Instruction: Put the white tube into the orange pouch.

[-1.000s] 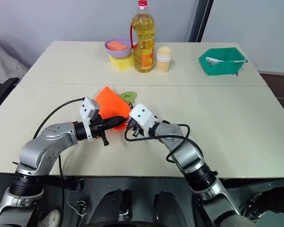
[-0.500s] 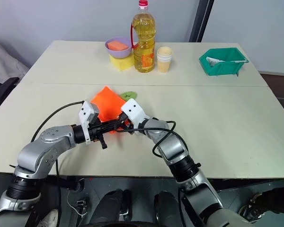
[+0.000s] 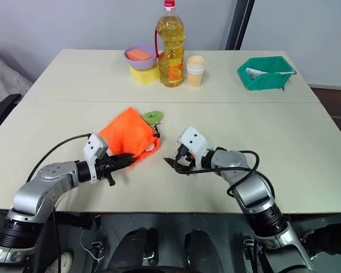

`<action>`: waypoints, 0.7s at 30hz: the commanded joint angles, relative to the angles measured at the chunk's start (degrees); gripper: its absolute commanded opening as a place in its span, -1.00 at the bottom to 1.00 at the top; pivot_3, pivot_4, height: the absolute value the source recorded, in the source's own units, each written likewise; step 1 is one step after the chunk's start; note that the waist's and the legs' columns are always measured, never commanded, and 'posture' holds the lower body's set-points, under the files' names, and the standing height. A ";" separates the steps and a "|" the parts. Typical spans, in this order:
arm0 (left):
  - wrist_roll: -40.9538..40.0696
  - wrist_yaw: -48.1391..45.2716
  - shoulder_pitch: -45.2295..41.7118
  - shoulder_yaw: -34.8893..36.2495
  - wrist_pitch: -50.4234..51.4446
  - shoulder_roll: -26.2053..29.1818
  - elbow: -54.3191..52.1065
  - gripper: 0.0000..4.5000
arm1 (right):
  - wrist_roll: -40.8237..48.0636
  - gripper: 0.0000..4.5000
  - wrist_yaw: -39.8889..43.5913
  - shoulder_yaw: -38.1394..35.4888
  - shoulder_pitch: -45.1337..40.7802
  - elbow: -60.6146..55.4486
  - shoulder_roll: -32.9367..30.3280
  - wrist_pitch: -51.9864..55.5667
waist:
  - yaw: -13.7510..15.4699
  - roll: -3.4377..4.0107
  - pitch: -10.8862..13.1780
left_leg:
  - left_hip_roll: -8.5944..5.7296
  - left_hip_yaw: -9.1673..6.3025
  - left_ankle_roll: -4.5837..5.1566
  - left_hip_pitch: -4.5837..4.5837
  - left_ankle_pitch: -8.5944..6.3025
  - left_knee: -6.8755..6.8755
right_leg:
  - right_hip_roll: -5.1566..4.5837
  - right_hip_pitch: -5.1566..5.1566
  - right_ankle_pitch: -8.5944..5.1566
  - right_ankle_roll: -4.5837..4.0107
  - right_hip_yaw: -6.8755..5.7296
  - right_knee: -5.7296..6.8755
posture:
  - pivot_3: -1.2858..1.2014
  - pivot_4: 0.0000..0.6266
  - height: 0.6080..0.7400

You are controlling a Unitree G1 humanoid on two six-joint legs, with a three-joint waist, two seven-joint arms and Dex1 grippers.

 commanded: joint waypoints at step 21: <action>-4.89 -3.03 3.90 9.07 0.17 4.41 -5.57 0.52 | -4.71 1.00 -10.29 -3.01 -24.02 43.04 17.47 -12.72 | -1.39 0.04 0.02 | -0.04 0.06 0.01 -0.04 0.04 -0.13 | -0.02 -0.03 0.03 0.02 -0.03 -0.08 | 0.03 -0.52 0.95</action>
